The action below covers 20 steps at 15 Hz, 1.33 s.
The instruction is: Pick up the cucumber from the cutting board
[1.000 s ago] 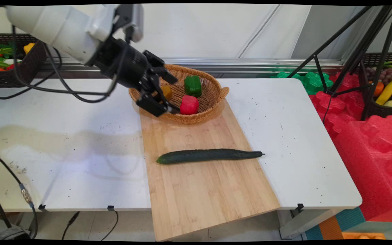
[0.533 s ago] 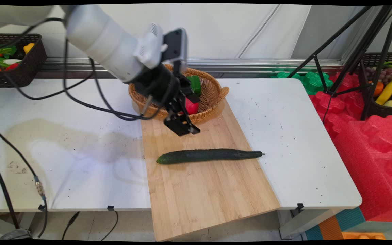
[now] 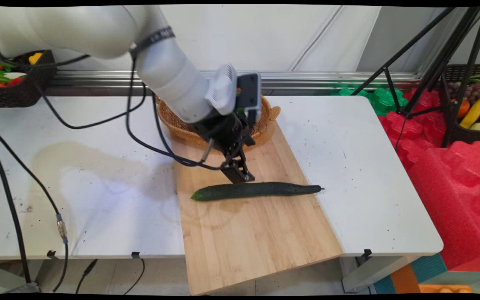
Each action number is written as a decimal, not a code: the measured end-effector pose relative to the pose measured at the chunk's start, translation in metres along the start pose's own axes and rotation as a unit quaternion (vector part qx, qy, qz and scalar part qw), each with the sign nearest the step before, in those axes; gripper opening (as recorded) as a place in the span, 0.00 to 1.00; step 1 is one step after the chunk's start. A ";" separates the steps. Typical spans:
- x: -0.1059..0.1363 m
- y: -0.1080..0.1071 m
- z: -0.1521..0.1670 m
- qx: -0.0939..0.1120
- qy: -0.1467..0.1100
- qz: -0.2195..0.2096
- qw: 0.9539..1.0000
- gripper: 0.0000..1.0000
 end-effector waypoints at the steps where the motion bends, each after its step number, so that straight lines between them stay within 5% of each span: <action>1: 0.001 0.000 0.011 -0.003 -0.010 0.000 1.000 1.00; 7: 0.000 0.001 0.067 -0.019 -0.051 -0.002 0.999 1.00; 15: -0.004 -0.001 0.117 -0.028 -0.064 -0.005 0.998 1.00; 16: -0.004 -0.001 0.120 -0.028 -0.064 -0.006 0.998 0.00; 20: -0.006 -0.002 0.126 -0.025 -0.057 -0.012 0.998 0.00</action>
